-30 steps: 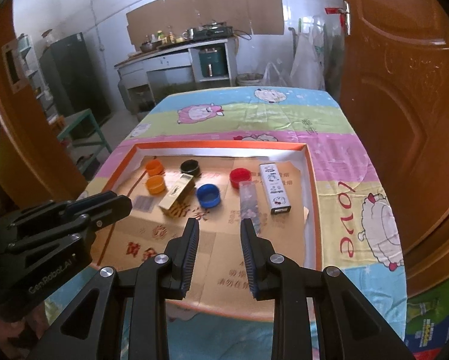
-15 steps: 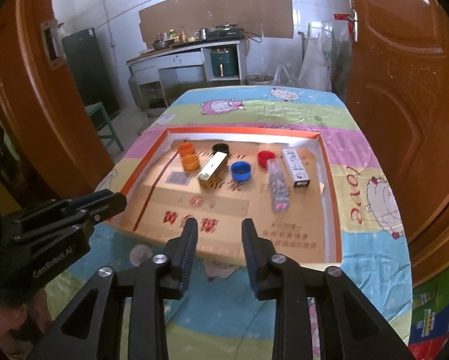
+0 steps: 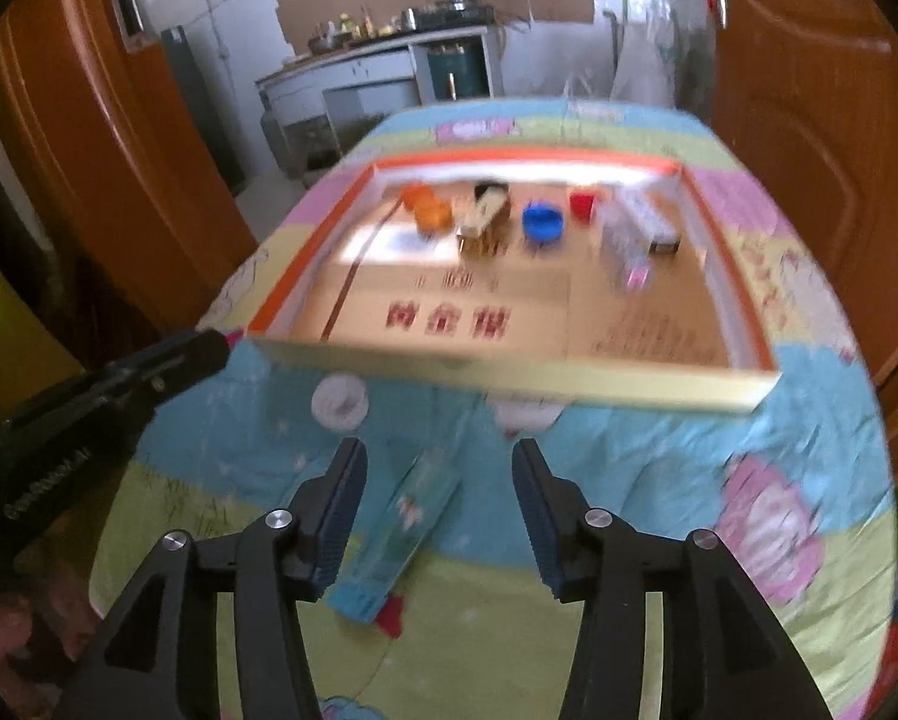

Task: Organize rigid objects
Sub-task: 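Withdraw both open tools from the box toward the remaining table items, then close the right tool on the teal tube while the left tool grasps the white round lid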

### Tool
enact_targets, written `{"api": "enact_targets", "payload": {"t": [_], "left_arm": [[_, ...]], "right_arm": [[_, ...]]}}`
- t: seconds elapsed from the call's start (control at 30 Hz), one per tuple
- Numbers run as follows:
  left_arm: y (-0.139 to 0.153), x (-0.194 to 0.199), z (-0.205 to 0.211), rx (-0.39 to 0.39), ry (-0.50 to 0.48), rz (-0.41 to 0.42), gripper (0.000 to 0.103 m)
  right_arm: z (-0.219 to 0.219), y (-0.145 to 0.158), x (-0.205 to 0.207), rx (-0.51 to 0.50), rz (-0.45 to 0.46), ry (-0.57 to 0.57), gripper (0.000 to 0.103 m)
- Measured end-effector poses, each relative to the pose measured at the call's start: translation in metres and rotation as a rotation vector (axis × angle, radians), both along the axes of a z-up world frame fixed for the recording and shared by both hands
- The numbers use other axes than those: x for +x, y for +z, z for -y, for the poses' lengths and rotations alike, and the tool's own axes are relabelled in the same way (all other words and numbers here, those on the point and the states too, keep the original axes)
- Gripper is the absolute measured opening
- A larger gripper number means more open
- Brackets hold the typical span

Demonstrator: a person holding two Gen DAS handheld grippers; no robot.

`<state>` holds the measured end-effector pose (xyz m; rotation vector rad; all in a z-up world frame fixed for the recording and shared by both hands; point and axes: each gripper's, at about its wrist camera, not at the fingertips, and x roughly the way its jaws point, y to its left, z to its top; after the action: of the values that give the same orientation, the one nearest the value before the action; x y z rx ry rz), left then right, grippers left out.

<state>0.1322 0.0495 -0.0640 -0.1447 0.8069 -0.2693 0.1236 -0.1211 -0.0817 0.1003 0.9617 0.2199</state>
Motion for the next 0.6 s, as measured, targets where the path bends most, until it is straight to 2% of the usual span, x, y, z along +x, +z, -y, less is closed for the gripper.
{"api": "enact_targets", "payload": {"t": [0.17, 0.37, 0.43, 0.47, 0.5, 0.6], "left_arm": [[-0.005, -0.008, -0.011, -0.017, 0.006, -0.005, 0.018], [-0.008, -0.013, -0.02, -0.023, 0.003, -0.007, 0.018], [-0.009, -0.013, -0.02, -0.025, -0.003, -0.011, 0.018], [-0.011, -0.012, -0.02, -0.026, -0.013, -0.014, 0.018], [-0.013, -0.011, -0.019, -0.027, -0.025, -0.019, 0.018], [-0.022, -0.003, -0.008, -0.011, -0.078, -0.046, 0.018]], "right_arm": [[-0.012, -0.019, -0.007, 0.012, -0.046, -0.026, 0.052], [-0.034, -0.031, -0.013, -0.067, -0.055, -0.046, 0.052], [-0.038, -0.034, -0.014, -0.094, -0.047, -0.058, 0.046], [-0.039, -0.034, -0.014, -0.108, -0.044, -0.061, 0.035], [-0.04, -0.035, -0.014, -0.125, -0.044, -0.067, 0.031], [-0.035, -0.034, -0.013, -0.111, -0.045, -0.069, 0.026]]}}
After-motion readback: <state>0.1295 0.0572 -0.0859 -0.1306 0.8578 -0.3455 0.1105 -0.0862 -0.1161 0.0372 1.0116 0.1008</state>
